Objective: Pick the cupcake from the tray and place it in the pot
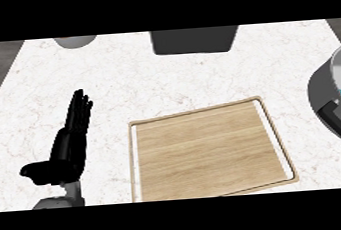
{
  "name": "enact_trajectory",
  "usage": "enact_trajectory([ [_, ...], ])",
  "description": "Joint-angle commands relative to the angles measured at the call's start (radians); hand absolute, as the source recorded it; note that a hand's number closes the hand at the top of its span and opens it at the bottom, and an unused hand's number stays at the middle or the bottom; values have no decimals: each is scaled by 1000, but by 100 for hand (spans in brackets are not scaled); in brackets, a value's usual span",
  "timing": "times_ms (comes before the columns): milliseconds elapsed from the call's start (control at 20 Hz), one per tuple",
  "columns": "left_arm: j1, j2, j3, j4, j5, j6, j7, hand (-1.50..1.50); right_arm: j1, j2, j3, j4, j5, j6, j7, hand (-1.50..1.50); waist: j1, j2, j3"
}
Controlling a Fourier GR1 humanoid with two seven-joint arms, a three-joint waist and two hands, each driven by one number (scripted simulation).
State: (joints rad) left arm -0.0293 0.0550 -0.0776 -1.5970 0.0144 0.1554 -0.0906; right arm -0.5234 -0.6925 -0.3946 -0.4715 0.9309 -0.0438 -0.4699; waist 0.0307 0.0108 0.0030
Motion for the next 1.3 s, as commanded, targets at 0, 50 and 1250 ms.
enact_trajectory([
  [0, -1, -4, -4, -23, 4, 0, 22, 0, -20, 11, -66, 101, -85, 17, -161, -150, 0, 0, 2],
  [50, 13, 5, 5, 9, 1, -6, -3, 0, -43, 12, -98, 87, -133, 66, -186, -150, -6, -1, 1],
  [1250, 14, -28, -27, 21, -29, 5, -49, 0, -46, -229, -492, 300, -546, 415, -310, -150, 14, 14, 7],
])
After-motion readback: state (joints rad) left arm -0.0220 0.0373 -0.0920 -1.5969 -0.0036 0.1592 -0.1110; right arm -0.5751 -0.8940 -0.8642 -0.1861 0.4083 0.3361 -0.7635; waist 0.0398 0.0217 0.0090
